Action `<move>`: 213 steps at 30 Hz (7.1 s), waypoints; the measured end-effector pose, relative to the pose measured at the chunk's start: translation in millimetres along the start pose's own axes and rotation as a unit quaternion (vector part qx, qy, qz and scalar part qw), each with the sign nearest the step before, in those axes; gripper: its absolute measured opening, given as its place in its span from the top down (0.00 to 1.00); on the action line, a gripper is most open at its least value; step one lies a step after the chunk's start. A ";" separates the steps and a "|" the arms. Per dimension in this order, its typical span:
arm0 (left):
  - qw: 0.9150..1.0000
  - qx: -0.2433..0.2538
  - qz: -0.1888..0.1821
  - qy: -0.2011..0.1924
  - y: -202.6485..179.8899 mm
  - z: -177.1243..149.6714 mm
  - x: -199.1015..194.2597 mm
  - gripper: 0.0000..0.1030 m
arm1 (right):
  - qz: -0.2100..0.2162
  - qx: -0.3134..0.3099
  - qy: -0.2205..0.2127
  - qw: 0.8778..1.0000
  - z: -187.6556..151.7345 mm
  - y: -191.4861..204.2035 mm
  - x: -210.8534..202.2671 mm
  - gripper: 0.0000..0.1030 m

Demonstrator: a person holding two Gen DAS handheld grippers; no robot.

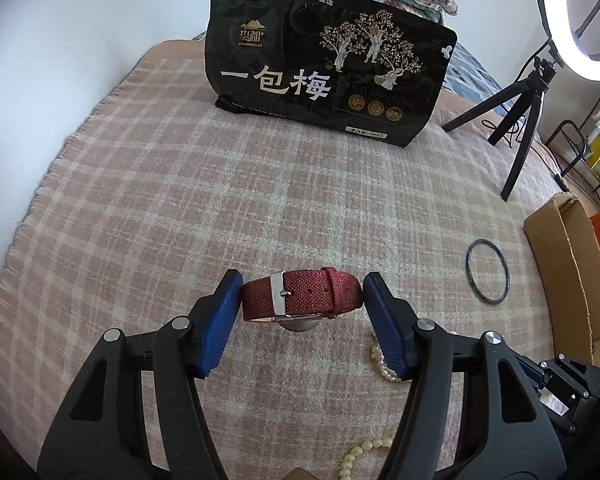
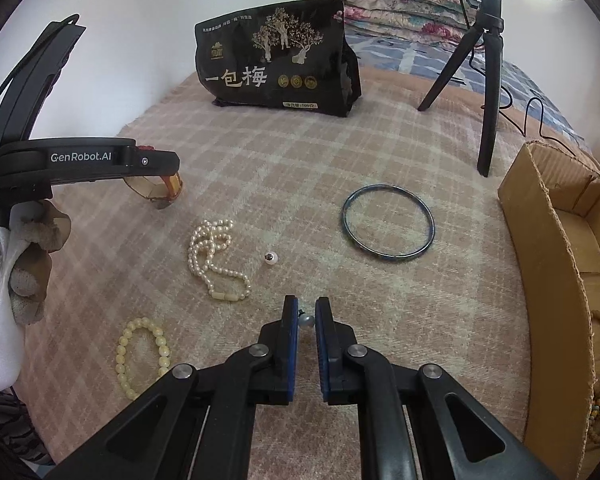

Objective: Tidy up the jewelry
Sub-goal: 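Carry watch in left tool and pearl in right tool over cardboard box, then open left tool releasing watch into box while right tool drops pearl in, then move left tool to cream bead bracelet while right tool approaches loose white pearl, then close left tool on cream bead bracelet while right tool pinches white pearl, then carry bracelet in left tool and pearl in right tool over cardboard box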

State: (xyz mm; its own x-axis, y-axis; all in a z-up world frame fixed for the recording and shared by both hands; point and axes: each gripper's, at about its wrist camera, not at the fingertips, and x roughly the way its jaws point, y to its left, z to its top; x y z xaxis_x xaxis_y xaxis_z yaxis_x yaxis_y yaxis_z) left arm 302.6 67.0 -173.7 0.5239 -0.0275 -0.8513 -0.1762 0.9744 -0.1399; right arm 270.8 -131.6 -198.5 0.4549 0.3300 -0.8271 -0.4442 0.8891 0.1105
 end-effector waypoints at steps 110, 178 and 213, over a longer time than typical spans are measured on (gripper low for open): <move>0.979 0.122 -0.113 -0.116 -152.7 29.0 -121.6 0.23 | -0.154 0.146 -0.107 0.971 -26.0 -141.6 -170.3 0.00; 0.999 0.007 -0.048 0.005 -12.2 -138.2 -29.2 0.55 | 0.050 -0.037 0.018 0.998 30.1 20.2 38.7 0.83; 0.997 -0.042 -0.062 -0.027 1.4 -130.0 -64.2 0.95 | 0.025 -0.011 -0.023 0.999 20.5 -6.8 -32.1 0.94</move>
State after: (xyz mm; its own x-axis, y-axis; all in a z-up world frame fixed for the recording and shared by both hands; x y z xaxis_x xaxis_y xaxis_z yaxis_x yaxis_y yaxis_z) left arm 160.4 41.1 -185.0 0.5895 -0.1315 -0.7970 -0.1755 0.9422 -0.2853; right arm 275.0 -141.7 -161.4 0.4661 0.3888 -0.7947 -0.4840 0.8640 0.1389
